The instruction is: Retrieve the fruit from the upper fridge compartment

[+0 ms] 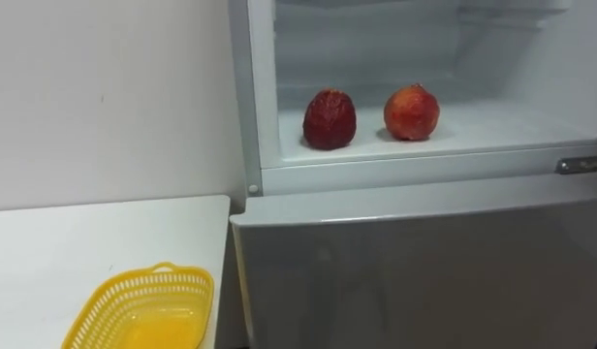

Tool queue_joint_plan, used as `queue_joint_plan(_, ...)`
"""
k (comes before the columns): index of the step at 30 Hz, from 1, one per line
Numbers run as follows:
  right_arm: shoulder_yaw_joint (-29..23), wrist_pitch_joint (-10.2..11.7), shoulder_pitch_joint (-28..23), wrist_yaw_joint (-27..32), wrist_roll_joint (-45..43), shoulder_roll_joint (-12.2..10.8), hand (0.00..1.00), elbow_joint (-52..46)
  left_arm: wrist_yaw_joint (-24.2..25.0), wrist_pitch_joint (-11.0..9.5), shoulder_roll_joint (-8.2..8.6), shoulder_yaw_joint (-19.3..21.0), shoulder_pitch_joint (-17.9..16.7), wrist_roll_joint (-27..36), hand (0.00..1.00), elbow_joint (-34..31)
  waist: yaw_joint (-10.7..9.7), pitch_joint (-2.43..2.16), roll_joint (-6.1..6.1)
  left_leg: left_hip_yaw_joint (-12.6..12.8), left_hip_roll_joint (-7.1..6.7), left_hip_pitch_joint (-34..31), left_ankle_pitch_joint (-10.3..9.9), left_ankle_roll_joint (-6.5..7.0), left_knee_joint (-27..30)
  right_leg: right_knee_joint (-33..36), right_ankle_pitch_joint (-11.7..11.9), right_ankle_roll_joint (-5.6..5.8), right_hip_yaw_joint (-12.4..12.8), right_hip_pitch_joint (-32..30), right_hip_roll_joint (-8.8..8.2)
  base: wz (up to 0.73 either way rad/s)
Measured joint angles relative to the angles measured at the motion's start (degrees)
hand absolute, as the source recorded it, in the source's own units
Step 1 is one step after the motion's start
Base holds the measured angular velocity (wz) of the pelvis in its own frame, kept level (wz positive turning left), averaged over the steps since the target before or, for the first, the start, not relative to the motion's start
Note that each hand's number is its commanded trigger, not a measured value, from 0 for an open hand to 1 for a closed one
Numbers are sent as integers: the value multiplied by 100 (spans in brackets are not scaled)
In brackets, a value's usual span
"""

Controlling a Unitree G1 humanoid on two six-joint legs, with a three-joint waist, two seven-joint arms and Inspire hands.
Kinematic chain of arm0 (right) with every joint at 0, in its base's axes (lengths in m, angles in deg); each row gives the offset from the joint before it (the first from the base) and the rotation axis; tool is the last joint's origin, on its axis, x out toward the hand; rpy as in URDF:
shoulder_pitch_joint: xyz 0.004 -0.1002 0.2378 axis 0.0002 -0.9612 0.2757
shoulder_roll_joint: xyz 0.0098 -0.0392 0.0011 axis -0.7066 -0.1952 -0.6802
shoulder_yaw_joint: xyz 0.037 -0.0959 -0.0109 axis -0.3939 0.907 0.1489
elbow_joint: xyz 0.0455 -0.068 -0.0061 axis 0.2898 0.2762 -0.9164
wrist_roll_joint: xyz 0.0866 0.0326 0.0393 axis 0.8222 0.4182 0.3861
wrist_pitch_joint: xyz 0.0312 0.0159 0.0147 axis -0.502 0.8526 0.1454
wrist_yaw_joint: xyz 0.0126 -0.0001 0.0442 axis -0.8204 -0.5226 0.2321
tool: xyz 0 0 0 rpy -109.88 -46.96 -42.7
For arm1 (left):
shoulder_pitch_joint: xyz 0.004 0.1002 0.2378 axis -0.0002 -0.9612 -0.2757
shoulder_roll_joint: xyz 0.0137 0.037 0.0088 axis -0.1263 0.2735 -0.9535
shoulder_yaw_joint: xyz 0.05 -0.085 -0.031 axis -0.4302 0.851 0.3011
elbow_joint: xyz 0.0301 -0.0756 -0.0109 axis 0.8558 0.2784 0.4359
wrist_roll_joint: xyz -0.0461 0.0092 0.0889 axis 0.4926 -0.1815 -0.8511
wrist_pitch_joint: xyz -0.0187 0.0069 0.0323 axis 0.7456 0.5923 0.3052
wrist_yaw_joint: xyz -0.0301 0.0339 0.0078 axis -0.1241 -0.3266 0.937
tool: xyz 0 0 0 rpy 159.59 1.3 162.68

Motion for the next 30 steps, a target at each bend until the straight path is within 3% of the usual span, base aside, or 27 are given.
queue_joint_plan(4,-5,184,-128,-4,117,-18,0,-912,-6,-114,-5,-105,-5,-112,0,-112,-58,-9,-8,37,-10,-46,2,1,-5,0,27,12,12,-62,13,-6)
queue_joint_plan(8,38,271,-441,-5,145,-162,0,-2574,-100,-231,3,-196,-11,-228,0,-158,-152,-9,-6,71,-12,-89,2,2,-30,0,37,24,21,-129,16,-4)
queue_joint_plan(12,191,534,-570,-3,131,-140,0,-3795,-104,-389,-44,-311,-11,-331,0,-150,-230,-5,-5,119,-11,-71,2,1,-45,-22,44,28,88,-121,20,-6)
queue_joint_plan(18,208,820,-567,6,117,-109,0,-4475,-37,-573,-92,-305,-99,-431,0,-149,-277,23,-39,135,-9,-10,2,1,-80,-22,50,31,193,-121,40,-8)
queue_joint_plan(21,210,821,-601,1,190,-80,0,-4816,51,-660,-96,-305,-133,-438,0,-137,-277,20,-18,168,-10,-5,2,2,-103,-22,56,37,219,-138,40,-7)
queue_joint_plan(26,196,1093,-827,207,-35,-65,0,-5843,153,-766,-96,-303,-245,-483,0,-30,-298,-50,72,291,1,-37,2,2,-103,2,70,40,327,-214,56,-12)
queue_joint_plan(30,172,1190,-833,474,-116,-61,0,-6257,147,-792,-113,-306,-209,-528,0,126,-310,-56,92,303,15,-33,2,2,-103,7,83,33,335,-221,73,-1)
